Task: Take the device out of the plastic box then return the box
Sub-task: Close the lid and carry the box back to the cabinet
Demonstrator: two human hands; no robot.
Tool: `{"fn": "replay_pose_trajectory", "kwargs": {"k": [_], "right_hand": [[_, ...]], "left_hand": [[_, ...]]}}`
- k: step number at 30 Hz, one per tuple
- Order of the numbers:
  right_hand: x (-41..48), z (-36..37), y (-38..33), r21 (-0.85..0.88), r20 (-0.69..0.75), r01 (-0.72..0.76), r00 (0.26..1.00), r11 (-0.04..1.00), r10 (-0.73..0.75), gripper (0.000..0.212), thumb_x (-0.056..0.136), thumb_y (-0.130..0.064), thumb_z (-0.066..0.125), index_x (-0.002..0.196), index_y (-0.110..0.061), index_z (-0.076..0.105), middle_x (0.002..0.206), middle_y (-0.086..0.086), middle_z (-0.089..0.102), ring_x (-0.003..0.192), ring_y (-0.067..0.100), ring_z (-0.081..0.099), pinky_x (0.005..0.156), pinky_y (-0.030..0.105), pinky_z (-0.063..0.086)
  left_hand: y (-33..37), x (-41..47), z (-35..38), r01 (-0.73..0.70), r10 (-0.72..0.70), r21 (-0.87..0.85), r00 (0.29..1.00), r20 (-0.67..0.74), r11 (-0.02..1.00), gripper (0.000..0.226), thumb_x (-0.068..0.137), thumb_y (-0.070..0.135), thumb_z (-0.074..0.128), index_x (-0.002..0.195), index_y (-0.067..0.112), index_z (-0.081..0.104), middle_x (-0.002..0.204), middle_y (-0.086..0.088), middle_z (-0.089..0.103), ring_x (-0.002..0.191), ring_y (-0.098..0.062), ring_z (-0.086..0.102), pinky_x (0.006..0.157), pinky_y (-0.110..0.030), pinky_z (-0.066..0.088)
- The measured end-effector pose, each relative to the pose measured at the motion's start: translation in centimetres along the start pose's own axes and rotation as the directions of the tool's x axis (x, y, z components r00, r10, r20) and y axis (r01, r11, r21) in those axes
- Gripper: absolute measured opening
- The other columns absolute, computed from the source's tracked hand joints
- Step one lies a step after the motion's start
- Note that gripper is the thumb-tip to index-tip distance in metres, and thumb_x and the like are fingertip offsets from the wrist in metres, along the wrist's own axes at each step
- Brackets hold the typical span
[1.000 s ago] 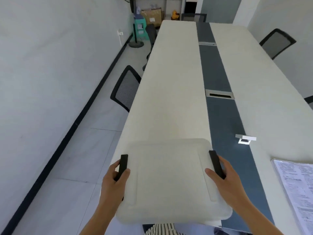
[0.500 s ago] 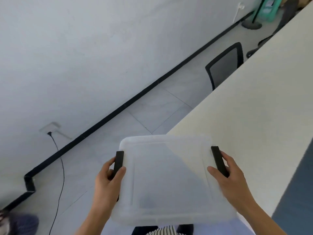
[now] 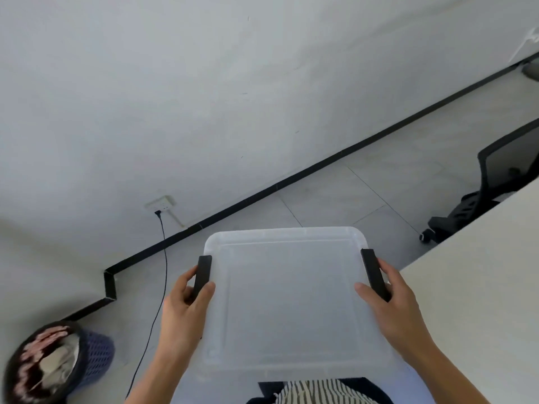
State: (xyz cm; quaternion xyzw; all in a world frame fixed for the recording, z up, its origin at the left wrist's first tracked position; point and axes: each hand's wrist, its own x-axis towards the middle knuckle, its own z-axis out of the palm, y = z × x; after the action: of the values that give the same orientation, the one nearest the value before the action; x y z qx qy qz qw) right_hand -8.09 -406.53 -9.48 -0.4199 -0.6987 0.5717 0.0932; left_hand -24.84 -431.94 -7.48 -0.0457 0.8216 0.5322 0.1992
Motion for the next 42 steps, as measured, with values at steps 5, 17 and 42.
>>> {"fn": "replay_pose_trajectory", "kwargs": {"k": [5,17,42], "right_hand": [[5.1,2.5,-2.7,-0.009,-0.047,-0.021,0.999,1.0,0.021,0.052,0.086,-0.024,0.066,0.133,-0.031,0.045,0.087,-0.001,0.064,0.071,0.012,0.06,0.057,0.02,0.042],[26.0,-0.1,-7.7,0.074,-0.193,-0.09,0.976,0.993,0.103,0.053,0.086,-0.026,0.066,0.134,-0.03,0.045,0.083,0.001,0.061,0.062,0.015,0.054,0.057,0.025,0.043],[64.8,-22.9,-17.7,0.33,-0.669,-0.168,0.653,0.929,0.356,0.055,0.086,-0.02,0.066,0.135,-0.03,0.044,0.096,0.0,0.066,0.087,0.033,0.063,0.077,0.044,0.053]], "left_hand": [[2.6,7.3,0.5,0.013,-0.013,0.001,0.998,0.054,1.0,0.035,0.088,0.019,0.06,0.12,0.032,0.057,0.092,-0.025,0.066,0.066,-0.025,0.053,0.055,-0.035,0.042],[16.7,25.9,13.1,-0.058,0.049,0.04,0.979,0.197,0.998,0.036,0.089,0.019,0.06,0.123,0.028,0.057,0.077,-0.015,0.062,0.06,-0.018,0.053,0.047,-0.027,0.041],[49.9,56.7,60.9,-0.397,0.171,0.16,0.678,0.714,0.904,0.038,0.089,0.02,0.06,0.125,0.026,0.057,0.082,-0.014,0.066,0.066,-0.022,0.055,0.058,-0.03,0.043]]}}
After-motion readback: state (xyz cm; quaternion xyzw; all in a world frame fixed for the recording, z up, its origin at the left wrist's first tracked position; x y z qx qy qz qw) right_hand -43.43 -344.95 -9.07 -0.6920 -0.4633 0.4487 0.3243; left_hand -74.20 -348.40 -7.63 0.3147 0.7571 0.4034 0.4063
